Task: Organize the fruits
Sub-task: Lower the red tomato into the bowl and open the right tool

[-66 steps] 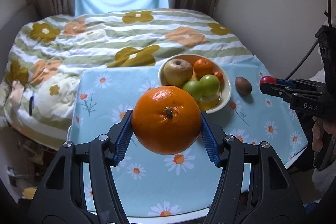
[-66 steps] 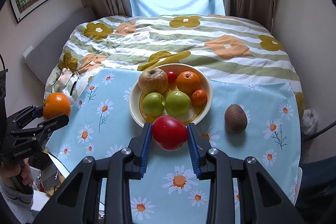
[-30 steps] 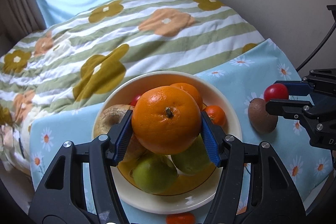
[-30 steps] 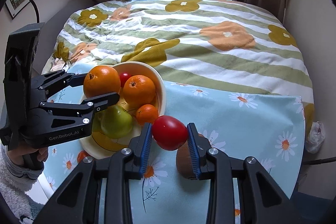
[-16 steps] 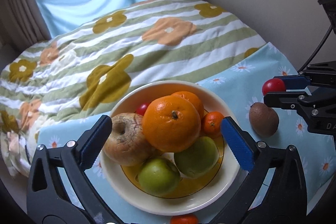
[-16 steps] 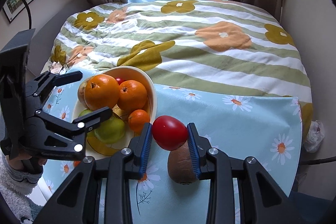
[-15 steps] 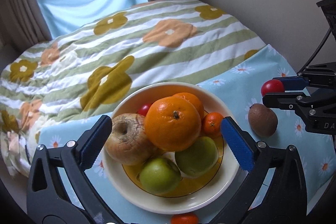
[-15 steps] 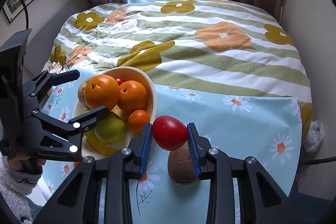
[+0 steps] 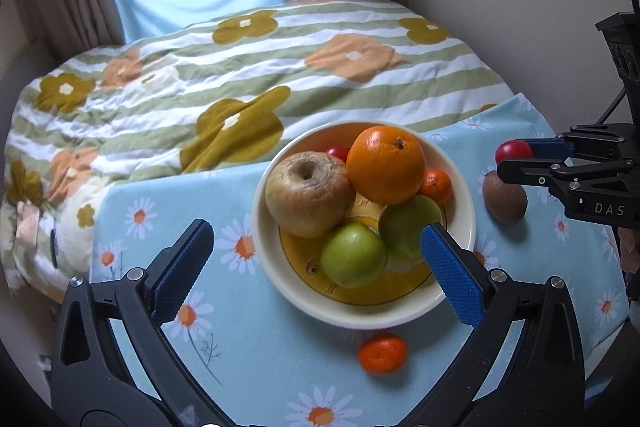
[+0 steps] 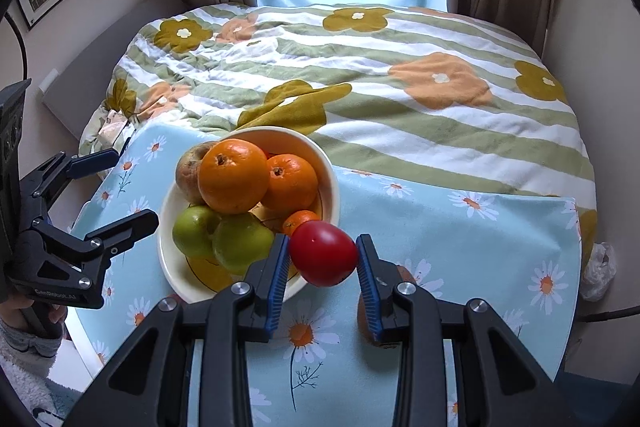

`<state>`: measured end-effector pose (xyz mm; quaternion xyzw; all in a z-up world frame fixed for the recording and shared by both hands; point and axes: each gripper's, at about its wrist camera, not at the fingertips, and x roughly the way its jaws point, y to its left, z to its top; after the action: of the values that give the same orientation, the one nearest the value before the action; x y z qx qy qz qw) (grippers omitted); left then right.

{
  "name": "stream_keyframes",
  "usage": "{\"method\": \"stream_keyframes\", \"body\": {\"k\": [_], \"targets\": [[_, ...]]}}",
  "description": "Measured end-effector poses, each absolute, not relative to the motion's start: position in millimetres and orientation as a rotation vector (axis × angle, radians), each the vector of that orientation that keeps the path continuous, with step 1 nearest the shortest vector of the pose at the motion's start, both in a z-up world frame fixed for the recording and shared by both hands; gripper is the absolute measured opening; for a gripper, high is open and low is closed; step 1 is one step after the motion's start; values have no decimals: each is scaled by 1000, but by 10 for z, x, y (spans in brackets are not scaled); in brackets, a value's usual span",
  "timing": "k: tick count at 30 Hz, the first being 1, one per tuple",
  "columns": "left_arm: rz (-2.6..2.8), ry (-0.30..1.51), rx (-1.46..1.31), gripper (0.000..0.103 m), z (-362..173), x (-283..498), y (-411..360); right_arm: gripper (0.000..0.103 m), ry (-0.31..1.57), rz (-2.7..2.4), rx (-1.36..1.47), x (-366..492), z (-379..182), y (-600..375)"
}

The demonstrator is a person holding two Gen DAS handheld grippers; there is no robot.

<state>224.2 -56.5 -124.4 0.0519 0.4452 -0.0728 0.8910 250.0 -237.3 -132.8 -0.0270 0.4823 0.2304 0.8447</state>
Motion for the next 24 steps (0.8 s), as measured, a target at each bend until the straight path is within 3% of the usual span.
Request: {"method": "stream_keyframes", "body": {"k": [19,21,23,24], "targets": [[-83,978,26,103,-1368,1711,-29,31,1006,541,-175,2385,-1688,-1914],[-82,978,24,103,-1357,1691,-7,50,998,526,-195,2364,-1688,-1893],[-81,977,26,103,-1345,1667,5,92,984,509,-209,2327,-1667,-1890],[-80,974,27,103,-1332,1650,10,96,982,510,-205,2311,-1652,-1897]]}}
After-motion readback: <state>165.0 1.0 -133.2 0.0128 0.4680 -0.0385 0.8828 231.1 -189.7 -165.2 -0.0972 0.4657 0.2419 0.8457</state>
